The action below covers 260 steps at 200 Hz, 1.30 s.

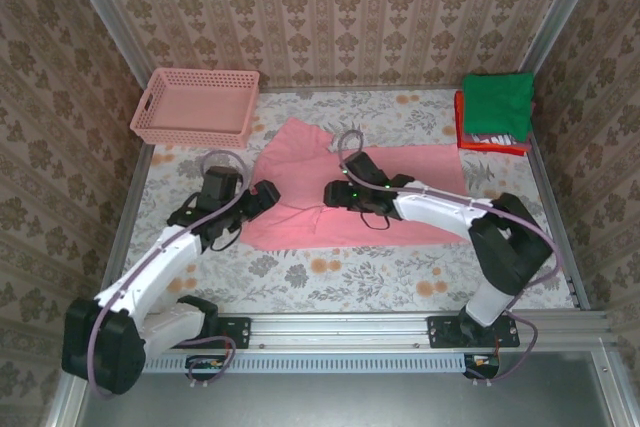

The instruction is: Fold and stack the t-shirts

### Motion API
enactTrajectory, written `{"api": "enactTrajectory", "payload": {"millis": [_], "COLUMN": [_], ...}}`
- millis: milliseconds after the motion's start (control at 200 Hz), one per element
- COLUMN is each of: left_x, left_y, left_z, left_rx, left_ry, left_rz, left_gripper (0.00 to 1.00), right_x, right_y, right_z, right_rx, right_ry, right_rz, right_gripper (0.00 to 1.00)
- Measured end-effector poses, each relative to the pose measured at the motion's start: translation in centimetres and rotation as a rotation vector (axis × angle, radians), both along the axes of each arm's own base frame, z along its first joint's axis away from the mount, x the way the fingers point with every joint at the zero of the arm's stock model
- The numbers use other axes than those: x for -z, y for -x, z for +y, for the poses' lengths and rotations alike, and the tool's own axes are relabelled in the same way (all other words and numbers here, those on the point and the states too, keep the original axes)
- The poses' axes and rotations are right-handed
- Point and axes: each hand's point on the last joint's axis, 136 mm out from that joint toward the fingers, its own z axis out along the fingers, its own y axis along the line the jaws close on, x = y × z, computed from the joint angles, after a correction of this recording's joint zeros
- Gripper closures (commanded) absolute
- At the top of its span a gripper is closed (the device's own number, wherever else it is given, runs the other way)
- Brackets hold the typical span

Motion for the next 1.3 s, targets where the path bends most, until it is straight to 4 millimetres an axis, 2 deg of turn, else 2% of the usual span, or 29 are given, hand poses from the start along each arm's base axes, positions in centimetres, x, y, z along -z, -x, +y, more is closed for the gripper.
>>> {"api": "enactTrajectory", "payload": {"millis": [125, 225, 315, 365, 470, 570, 625, 835, 1115, 1195, 1300], "left_x": [2.1, 3.7, 5.1, 5.5, 6.6, 8.0, 7.6, 7.8, 7.9, 7.1, 4.3], "left_y": [-0.7, -1.5, -1.9, -2.0, -1.7, -0.5, -0.1, 3.4, 7.3, 7.3, 4.9], "left_z": [-2.4, -4.1, -4.8, -4.9, -4.5, -3.6, -3.4, -1.0, 0.7, 1.0, 0.6], "left_rx": [0.043, 0.063, 0.064, 0.059, 0.044, 0.032, 0.028, -0.001, 0.019, 0.024, 0.048], "left_ry": [0.000, -0.001, -0.004, -0.004, -0.010, -0.028, -0.018, -0.023, -0.105, -0.131, -0.144], "left_rz": [0.036, 0.060, 0.079, 0.085, 0.092, 0.111, 0.093, 0.106, 0.182, 0.177, 0.108], "left_gripper": [0.01, 0.01, 0.01, 0.01, 0.01, 0.01, 0.01, 0.00, 0.00, 0.00, 0.00], "right_x": [1.8, 3.9, 5.1, 5.5, 6.2, 6.5, 6.4, 6.3, 5.7, 5.1, 3.1], "right_y": [-0.6, 0.1, 1.4, 2.0, 3.4, 4.5, 5.4, 8.8, 11.5, 11.4, 9.8], "right_z": [-6.5, -11.5, -14.4, -15.1, -15.8, -16.1, -16.1, -16.3, -16.6, -16.5, -16.0], "right_rx": [0.140, 0.246, 0.300, 0.311, 0.317, 0.317, 0.321, 0.350, 0.351, 0.341, 0.307], "right_ry": [0.028, 0.061, 0.085, 0.092, 0.096, 0.082, 0.061, -0.034, -0.064, -0.061, -0.056], "right_rz": [0.035, 0.091, 0.132, 0.145, 0.167, 0.169, 0.167, 0.168, 0.206, 0.199, 0.160], "right_gripper": [0.32, 0.32, 0.32, 0.32, 0.32, 0.33, 0.33, 0.34, 0.33, 0.33, 0.32]}}
